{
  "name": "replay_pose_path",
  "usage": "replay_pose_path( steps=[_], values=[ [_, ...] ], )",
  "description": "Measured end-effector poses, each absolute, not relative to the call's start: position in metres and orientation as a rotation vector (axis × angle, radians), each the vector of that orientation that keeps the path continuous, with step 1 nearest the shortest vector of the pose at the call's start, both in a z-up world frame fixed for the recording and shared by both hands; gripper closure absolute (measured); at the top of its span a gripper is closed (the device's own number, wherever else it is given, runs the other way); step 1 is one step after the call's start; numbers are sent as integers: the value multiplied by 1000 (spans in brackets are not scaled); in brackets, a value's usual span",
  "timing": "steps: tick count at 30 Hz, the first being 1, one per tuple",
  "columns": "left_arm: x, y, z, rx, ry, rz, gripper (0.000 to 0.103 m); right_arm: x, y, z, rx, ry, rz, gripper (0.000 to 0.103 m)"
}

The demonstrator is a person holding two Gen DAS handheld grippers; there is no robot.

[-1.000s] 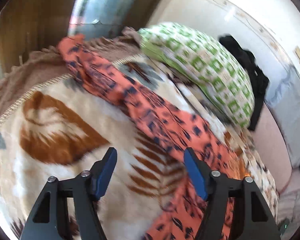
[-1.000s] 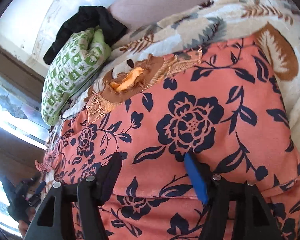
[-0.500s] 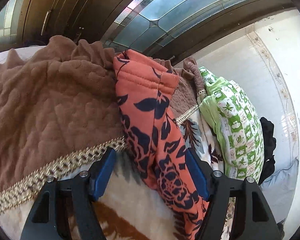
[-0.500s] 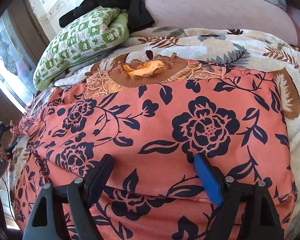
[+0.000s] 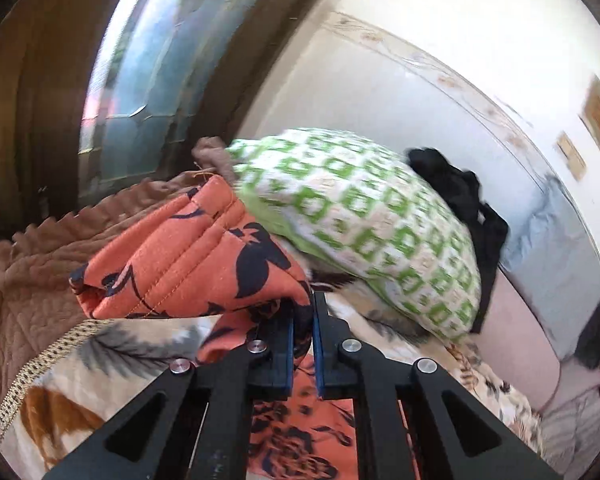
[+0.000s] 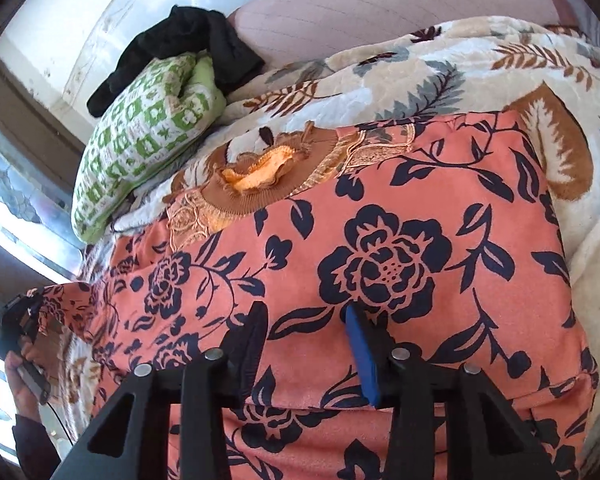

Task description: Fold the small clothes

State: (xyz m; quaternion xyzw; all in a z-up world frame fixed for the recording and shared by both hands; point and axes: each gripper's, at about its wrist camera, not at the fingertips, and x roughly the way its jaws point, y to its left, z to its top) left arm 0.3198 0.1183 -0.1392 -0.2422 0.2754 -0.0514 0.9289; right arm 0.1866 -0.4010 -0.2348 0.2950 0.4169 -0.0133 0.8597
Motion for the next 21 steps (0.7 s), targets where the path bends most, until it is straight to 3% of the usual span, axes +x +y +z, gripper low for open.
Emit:
replay_pose_path(
  steps=[7,9,10,11,12,14,21],
  values=[
    [255,-96,-92,-281,640,-658,95,173,-424,-213,691,770,-79,60],
    [232,-155,-91,-193,729,-863,80,168,-435,-207,722,723,-97,57],
    [221,-174,-90,-152,756,-923,59,165,-443,-205,742,700,-100,53],
    [212,-184,-88,-121,748,-941,39,161,-450,-203,765,673,-101,39],
    [204,-184,-85,-110,705,-931,33,156,-459,-201,790,641,-105,31],
    [197,-168,-78,-136,623,-899,24,146,-474,-197,841,585,-121,31],
    [255,-71,-112,-395,719,-541,22,143,-494,-202,921,597,-121,30]
  ],
)
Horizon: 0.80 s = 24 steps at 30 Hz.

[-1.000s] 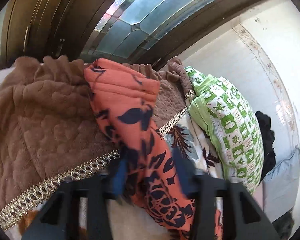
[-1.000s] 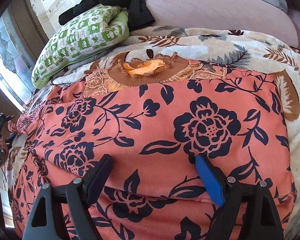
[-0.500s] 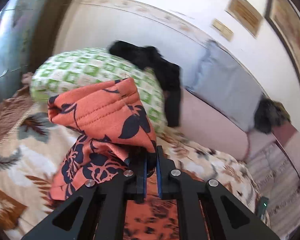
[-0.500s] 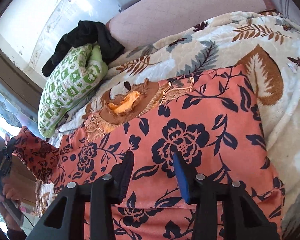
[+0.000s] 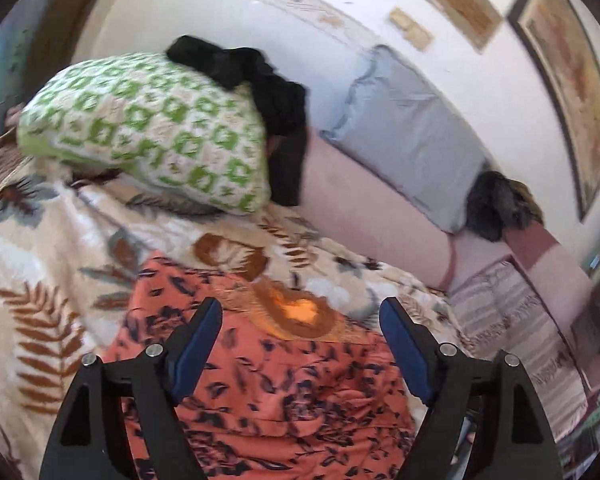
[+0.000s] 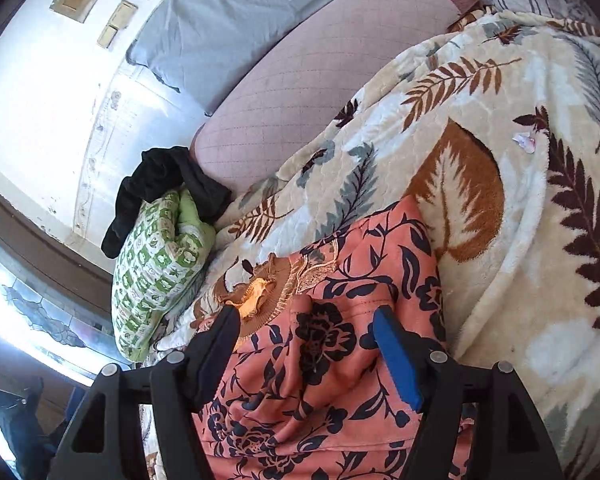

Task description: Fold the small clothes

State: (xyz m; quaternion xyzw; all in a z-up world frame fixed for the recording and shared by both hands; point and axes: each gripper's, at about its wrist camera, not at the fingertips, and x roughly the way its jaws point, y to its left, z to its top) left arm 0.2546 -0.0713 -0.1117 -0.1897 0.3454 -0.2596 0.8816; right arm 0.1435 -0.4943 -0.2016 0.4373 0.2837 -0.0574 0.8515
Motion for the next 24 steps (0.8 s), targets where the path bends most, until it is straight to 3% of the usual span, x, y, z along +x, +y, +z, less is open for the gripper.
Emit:
replay_pose_path(
  steps=[5,10,14,16,17,19,21,24],
  values=[
    [281,-43,-168,-329,821,-326,22,147,-496,-218,965,641,-139,30],
    [297,-57,-224,-185,1033,-226,22,172,-474,-200,835,643,-107,31],
    [302,-63,-243,-139,1098,-210,22,207,-456,-208,730,776,-176,33],
    [303,-61,-244,-144,1100,-220,22,226,-454,-226,749,875,-207,56],
    [304,-59,-244,-151,1102,-224,22,237,-452,-235,736,950,-243,78],
    [304,-53,-244,-175,1107,-225,22,243,-447,-233,696,959,-298,92],
    [304,-49,-244,-184,1106,-223,22,240,-440,-210,677,889,-267,95],
    [302,-47,-243,-181,1104,-219,22,214,-432,-151,653,613,-168,95]
  ],
)
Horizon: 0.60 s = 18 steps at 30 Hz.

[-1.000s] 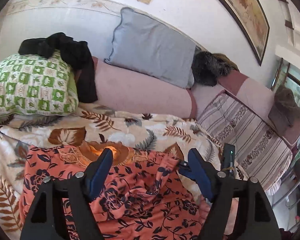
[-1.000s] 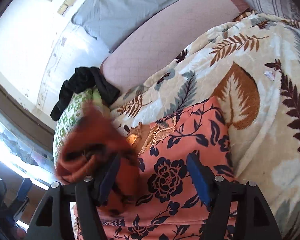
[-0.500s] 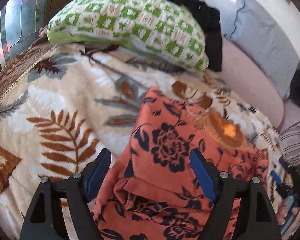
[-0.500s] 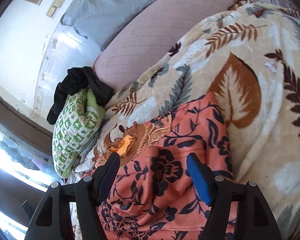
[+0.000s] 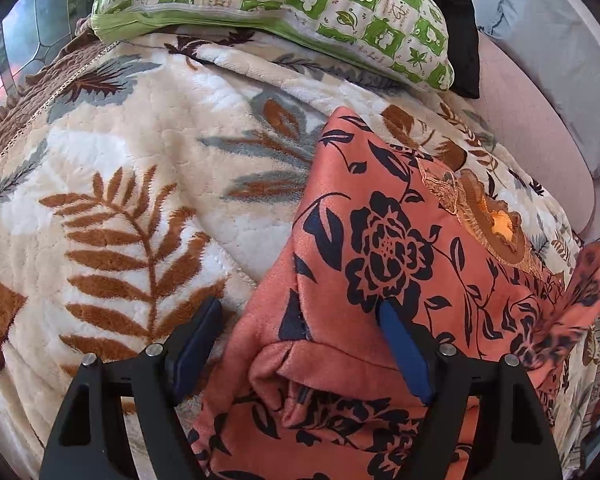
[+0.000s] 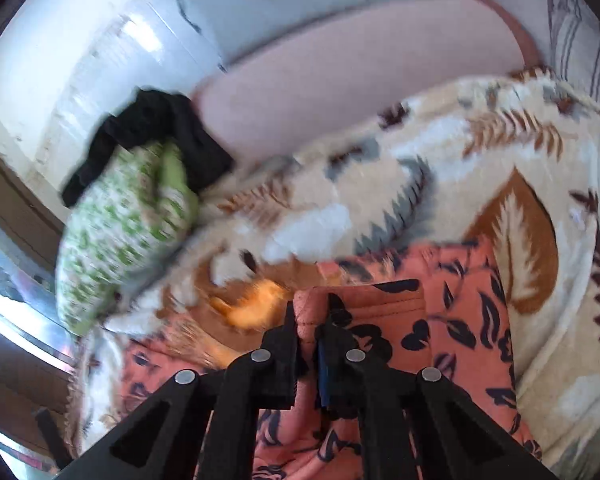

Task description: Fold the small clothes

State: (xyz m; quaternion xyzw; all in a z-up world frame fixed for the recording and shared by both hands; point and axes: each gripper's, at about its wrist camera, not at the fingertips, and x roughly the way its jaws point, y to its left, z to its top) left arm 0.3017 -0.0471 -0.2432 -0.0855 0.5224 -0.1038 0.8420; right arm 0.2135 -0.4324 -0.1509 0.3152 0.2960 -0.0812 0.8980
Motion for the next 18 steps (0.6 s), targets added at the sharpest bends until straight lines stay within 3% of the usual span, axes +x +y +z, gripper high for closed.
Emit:
replay_pose_path(
  steps=[3,5,7,10,11,14,18],
  values=[
    [298,-48,-243,-174,1095,-219,22,161,-439,-111,720,270,-22,95],
    [297,-47,-243,-191,1096,-221,22,133,-450,-115,737,194,-17,95],
    [294,-46,-244,-178,1097,-219,22,122,-467,-146,718,309,-68,94],
    [290,-49,-243,-139,1102,-218,22,112,-510,-226,852,752,-239,91],
    [290,-49,-243,-138,1104,-216,22,97,-525,-243,935,803,-315,91],
    [285,-46,-236,-166,1103,-194,22,61,-550,-237,1015,666,-435,91],
    [273,-59,-214,-121,984,-208,22,70,-528,-199,907,529,-320,91]
  ],
)
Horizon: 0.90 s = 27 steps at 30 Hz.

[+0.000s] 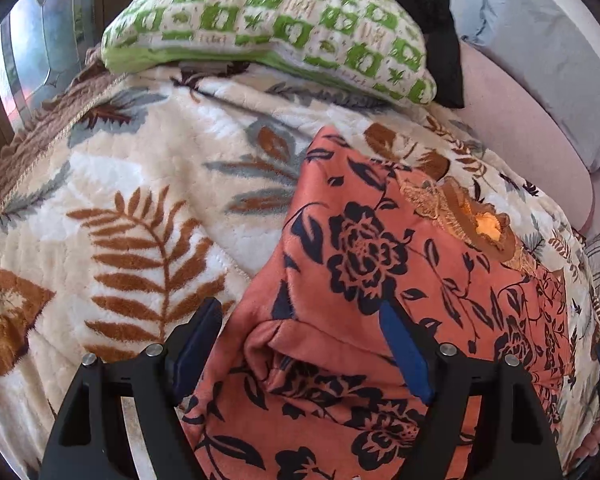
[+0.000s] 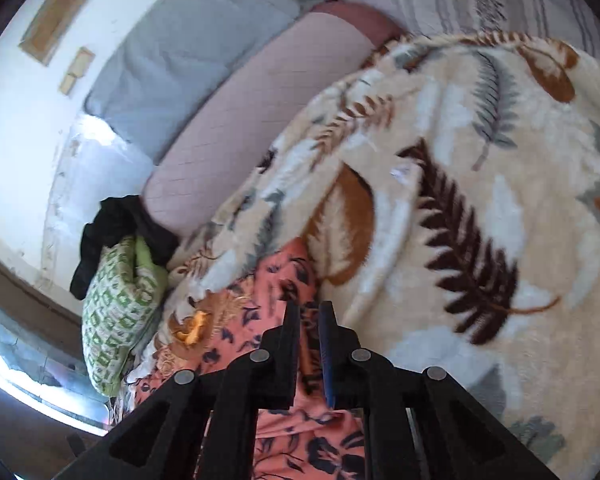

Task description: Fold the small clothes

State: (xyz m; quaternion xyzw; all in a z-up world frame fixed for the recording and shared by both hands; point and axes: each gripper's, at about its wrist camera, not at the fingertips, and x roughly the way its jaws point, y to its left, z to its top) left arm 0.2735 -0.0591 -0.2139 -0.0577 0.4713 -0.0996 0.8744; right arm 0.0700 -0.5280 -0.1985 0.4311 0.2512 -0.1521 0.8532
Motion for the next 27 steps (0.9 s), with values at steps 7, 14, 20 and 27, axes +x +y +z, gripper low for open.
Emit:
replay_pose_path(
  steps=[7,14,20,27],
  values=[
    [277,-93,-235,83,1020,-208,21,147,-448,-206,656,729,-132,91],
    [275,-99,-220,20,948,-222,18,164,-441,-226,620,839,-140,91],
    [275,-138,-240,197,971,-192,3,184,-389,-223,522,869,57,88],
    [270,-139,-251,248,898,-179,0,177,-393,-223,513,870,11,88]
  ],
)
